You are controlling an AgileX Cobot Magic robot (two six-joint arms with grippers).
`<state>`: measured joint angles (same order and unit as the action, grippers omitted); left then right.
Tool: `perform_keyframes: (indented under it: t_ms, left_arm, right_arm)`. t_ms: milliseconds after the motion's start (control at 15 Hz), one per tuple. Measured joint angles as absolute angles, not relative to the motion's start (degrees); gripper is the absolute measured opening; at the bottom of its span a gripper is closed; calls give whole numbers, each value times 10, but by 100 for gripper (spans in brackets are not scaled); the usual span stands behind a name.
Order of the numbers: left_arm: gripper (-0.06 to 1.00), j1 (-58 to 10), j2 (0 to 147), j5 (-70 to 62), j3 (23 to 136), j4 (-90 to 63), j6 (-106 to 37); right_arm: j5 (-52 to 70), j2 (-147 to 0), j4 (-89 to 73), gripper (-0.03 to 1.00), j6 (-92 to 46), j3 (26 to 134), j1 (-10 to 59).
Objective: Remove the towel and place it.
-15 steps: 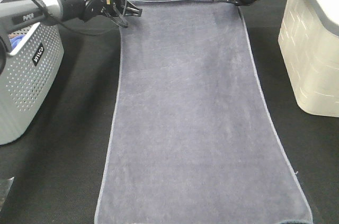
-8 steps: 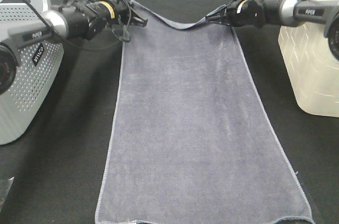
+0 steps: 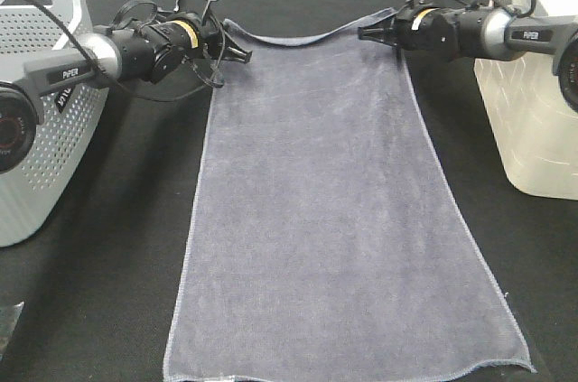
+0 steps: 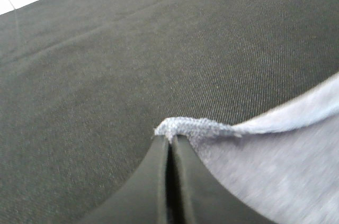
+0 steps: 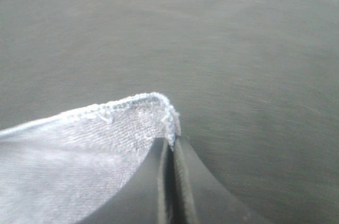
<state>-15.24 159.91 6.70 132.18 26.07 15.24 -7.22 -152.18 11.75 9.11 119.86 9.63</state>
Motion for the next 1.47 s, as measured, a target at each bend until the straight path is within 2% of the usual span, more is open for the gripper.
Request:
perform_keyframes:
  t_ms: [200,267,333,533,600,733,1200,1467]
  left_arm:
    - [1,-152,1599,44,1322,234,152]
    - [6,-152,1599,43,1322,227,152]
    - [15,-152,1599,40,1322,225,158]
    - [60,-152,1599,22,1322,223,186]
    - [67,-152,1599,23,1322,223,198]
    - [70,-150,1599,23,1322,223,218]
    - [71,-136,1535,60,1322,173,289]
    - [71,-132,1463,0,1322,144,288]
  right_arm:
    - [-72,-1522,111,2,91,1199,92]
    - [-70,-1522,111,9,91,1199,92]
    - [-67,-1522,109,15,91,1199,92]
    - [-61,-1522,107,43,91,1199,92]
    - [-61,-1522,104,49,91,1199,92]
    - [-54,-1522,96,52,91,1199,92]
    - [70,-1479,81,53,91,1199,92]
    - [156,-1428,47,53,91,1199,93]
